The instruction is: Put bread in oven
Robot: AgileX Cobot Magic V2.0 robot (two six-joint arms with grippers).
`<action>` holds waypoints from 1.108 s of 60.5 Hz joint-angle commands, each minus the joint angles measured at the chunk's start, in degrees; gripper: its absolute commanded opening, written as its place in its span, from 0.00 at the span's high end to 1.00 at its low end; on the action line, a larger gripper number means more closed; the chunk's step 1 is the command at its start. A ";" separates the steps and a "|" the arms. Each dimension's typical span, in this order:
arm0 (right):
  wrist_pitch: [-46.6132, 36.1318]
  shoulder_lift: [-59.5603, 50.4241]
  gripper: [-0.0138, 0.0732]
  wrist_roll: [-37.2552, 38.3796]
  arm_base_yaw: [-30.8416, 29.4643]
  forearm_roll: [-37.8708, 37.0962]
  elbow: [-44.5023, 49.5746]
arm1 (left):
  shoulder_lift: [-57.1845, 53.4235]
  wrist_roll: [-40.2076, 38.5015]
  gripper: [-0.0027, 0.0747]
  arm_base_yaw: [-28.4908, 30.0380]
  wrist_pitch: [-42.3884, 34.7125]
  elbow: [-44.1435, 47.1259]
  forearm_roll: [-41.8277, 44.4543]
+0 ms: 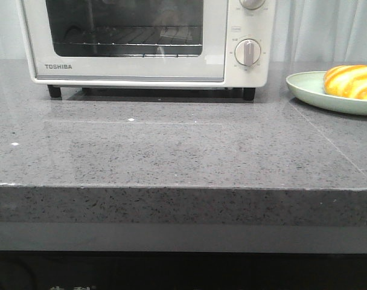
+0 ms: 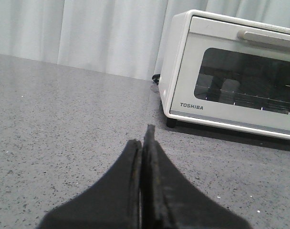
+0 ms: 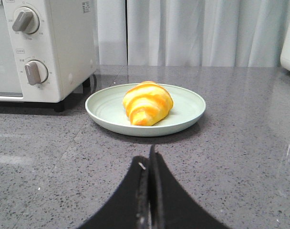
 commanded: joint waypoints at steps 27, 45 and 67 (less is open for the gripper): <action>-4.97 -1.17 0.92 -0.54 -0.20 0.20 0.20 | -1.17 -0.11 0.99 0.09 -4.70 1.30 -0.52; -5.29 -1.17 0.92 -0.54 -0.20 0.20 0.20 | -1.17 -0.11 0.99 0.09 -6.92 1.30 -0.52; -3.83 -1.16 0.92 -0.54 -0.20 0.88 -1.73 | -1.17 -0.11 0.99 0.09 -8.26 -1.69 -0.52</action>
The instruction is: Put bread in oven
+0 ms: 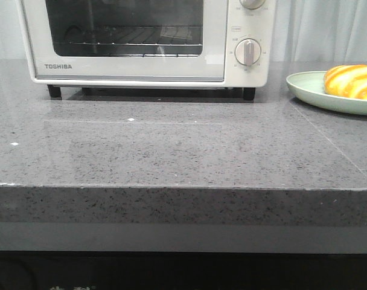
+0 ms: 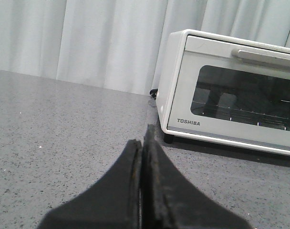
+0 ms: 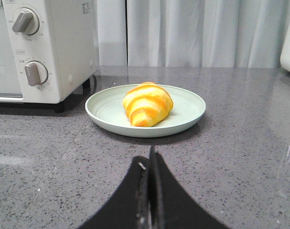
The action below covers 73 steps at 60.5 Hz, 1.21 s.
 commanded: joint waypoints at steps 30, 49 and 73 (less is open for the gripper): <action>13.44 7.71 0.92 -0.54 -0.20 1.15 -29.03 | 12.62 -0.08 0.99 0.09 18.87 -34.66 3.27; 24.24 25.27 0.92 -0.54 -0.20 1.15 -39.83 | 27.85 -0.08 0.99 0.09 28.78 -44.34 3.27; 26.58 36.32 0.92 -0.54 -0.20 1.26 -39.83 | 38.15 -0.08 0.99 0.09 31.65 -44.25 2.26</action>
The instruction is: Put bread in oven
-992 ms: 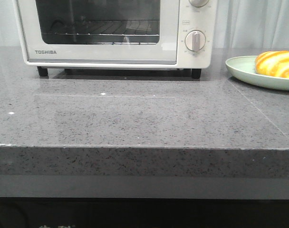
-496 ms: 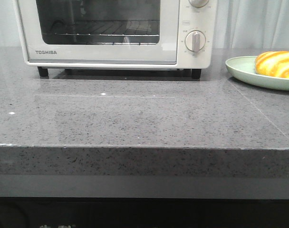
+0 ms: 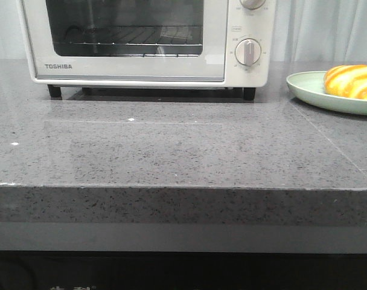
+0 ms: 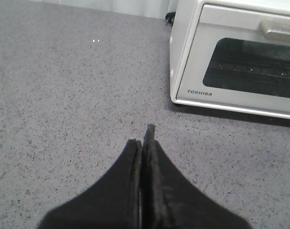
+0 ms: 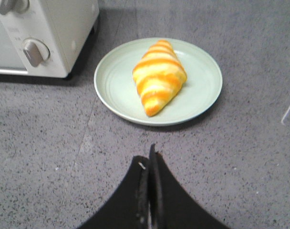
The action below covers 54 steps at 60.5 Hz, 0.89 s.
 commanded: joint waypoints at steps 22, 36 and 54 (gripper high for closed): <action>-2.49 1.94 0.92 -0.54 -0.20 -0.29 -1.97 | 5.55 -0.08 0.99 0.09 -3.68 -1.86 -0.49; -2.44 1.94 0.70 -0.54 -0.20 -0.35 -1.97 | 5.55 -0.08 0.99 0.09 -3.68 -1.86 -0.49; -2.59 1.94 0.17 -0.54 -0.20 -0.29 -1.97 | 5.55 2.65 0.99 -2.46 -9.00 -1.86 -3.02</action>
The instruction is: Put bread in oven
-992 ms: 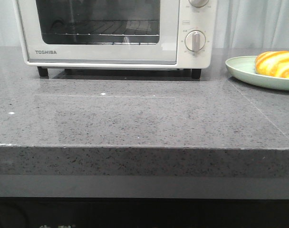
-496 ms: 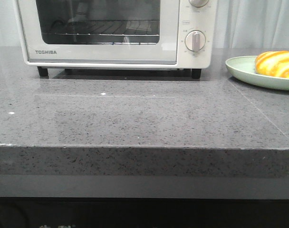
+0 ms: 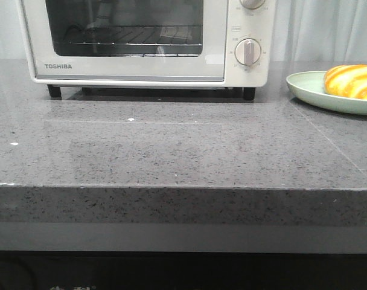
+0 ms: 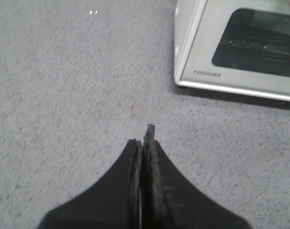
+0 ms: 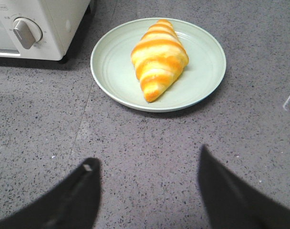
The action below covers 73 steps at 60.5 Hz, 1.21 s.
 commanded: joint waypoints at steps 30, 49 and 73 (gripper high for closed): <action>-4.17 0.29 0.17 -0.54 -0.20 -0.26 -1.97 | 19.53 2.77 0.99 -24.20 -29.69 -14.74 -3.18; -4.17 0.29 0.17 -0.54 -0.20 -0.26 -1.97 | 33.87 2.77 0.99 -25.81 -37.30 -24.54 -2.08; -4.17 0.29 0.17 -0.54 -0.20 -0.26 -1.97 | 43.52 2.77 0.99 -25.81 -38.89 -28.69 -2.08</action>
